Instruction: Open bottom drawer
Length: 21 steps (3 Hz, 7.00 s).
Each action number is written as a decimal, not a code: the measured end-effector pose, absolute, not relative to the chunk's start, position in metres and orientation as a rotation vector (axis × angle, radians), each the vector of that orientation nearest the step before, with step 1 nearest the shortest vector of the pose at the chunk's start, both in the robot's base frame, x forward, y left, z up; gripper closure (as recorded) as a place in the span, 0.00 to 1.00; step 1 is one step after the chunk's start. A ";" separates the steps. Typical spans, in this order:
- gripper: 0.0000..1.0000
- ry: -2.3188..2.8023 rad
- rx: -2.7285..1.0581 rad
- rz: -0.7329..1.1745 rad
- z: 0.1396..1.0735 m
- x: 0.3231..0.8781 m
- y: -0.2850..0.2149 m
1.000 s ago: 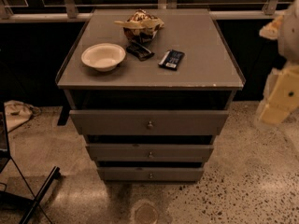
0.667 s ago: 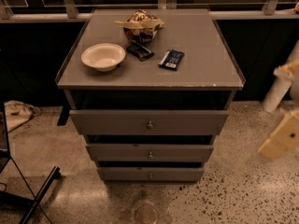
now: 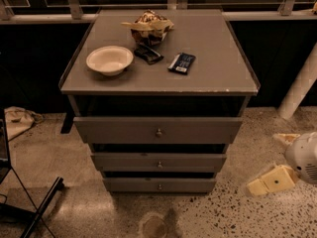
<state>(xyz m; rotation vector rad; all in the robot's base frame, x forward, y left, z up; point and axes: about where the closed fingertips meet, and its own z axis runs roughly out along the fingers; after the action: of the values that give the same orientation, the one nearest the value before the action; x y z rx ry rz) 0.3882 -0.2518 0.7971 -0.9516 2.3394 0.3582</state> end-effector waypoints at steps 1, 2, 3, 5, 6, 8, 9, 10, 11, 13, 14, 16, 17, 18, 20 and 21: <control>0.18 2.308 -0.867 0.378 0.787 0.409 -0.255; 0.42 2.308 -0.873 0.370 0.789 0.408 -0.255; 0.66 2.287 -0.835 0.409 0.764 0.416 -0.253; 1.00 2.184 -0.609 0.528 0.658 0.404 -0.223; 1.00 2.079 -0.497 0.488 0.624 0.418 -0.224; 1.00 2.029 -0.489 0.464 0.614 0.432 -0.211; 1.00 2.036 -0.472 0.502 0.601 0.432 -0.211; 1.00 2.068 -0.412 0.709 0.532 0.434 -0.212; 1.00 2.090 -0.352 0.872 0.473 0.432 -0.215; 1.00 2.126 -0.239 1.027 0.380 0.442 -0.208; 1.00 2.120 -0.231 1.025 0.377 0.443 -0.207; 1.00 2.029 -0.067 0.950 0.304 0.498 -0.221; 1.00 1.987 0.028 0.928 0.268 0.529 -0.230; 1.00 1.960 0.059 0.884 0.255 0.560 -0.237; 1.00 1.947 0.073 0.829 0.255 0.588 -0.242; 1.00 1.940 0.084 0.822 0.248 0.597 -0.240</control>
Offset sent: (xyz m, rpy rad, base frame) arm 0.0211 -0.0029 -0.0116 0.0574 -0.0313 -0.0504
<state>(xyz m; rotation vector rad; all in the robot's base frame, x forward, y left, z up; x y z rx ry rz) 0.5975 -0.2396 0.2479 0.0837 1.9401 0.8223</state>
